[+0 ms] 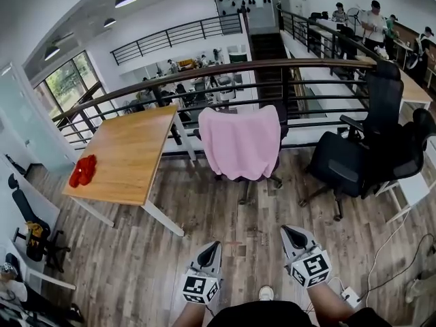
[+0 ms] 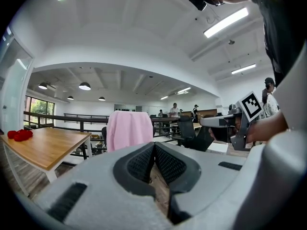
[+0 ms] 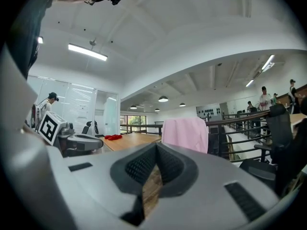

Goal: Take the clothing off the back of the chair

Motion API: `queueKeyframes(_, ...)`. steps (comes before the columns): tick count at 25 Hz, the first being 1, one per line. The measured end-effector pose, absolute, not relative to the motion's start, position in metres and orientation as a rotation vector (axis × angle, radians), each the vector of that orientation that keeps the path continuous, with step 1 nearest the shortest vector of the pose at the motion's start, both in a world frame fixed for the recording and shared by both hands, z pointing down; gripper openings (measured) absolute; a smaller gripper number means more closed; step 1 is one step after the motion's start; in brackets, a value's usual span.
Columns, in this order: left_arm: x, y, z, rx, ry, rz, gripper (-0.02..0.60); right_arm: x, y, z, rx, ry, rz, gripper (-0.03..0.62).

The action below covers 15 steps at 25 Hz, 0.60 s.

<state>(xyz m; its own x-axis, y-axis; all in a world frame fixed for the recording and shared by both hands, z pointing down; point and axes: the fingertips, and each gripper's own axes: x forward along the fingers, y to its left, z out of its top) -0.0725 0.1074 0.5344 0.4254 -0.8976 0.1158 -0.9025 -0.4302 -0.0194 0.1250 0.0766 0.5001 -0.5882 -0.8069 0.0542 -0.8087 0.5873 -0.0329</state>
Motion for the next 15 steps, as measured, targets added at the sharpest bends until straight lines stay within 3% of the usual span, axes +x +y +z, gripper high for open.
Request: queueKeyframes(15,-0.069,0.033,0.539,2.541,-1.714,0.160,0.017,0.140,-0.005,0.505,1.355,-2.793,0.107,0.005)
